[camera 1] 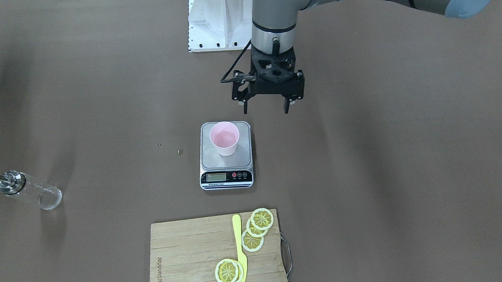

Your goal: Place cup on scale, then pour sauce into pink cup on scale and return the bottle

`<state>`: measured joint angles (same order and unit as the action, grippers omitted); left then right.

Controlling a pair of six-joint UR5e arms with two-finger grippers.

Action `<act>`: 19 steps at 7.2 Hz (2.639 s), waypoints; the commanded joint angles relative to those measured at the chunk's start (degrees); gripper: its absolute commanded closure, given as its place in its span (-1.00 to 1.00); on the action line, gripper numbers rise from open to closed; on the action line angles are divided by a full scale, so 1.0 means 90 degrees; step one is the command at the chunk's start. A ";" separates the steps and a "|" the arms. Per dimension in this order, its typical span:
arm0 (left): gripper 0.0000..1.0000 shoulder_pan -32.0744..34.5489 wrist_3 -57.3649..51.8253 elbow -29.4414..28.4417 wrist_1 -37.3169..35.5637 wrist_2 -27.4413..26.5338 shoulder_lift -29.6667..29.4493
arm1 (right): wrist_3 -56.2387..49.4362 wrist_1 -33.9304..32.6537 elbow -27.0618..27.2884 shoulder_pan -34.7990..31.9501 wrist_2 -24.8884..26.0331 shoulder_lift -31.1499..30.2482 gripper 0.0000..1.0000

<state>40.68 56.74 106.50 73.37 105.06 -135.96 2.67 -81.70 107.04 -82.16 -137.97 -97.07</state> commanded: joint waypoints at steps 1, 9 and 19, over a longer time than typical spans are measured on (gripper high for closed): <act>-0.95 0.1080 -0.1929 0.0627 -0.0516 0.0841 0.0796 | 0.0463 0.0122 0.0040 0.0173 0.0027 0.0063 -1.00; -0.95 0.5613 -0.8111 -0.0795 -0.0439 0.2389 0.3464 | 0.5118 0.3326 0.0787 0.2241 0.1790 -0.0802 -1.00; -0.96 0.6086 -0.8072 -0.1042 0.0920 0.2467 0.4872 | 0.6305 0.5412 -0.0531 0.5203 0.7534 -0.0603 -1.00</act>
<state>95.53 -15.95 96.99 81.63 127.29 -92.13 59.52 -37.54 107.32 -36.11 -74.49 -104.77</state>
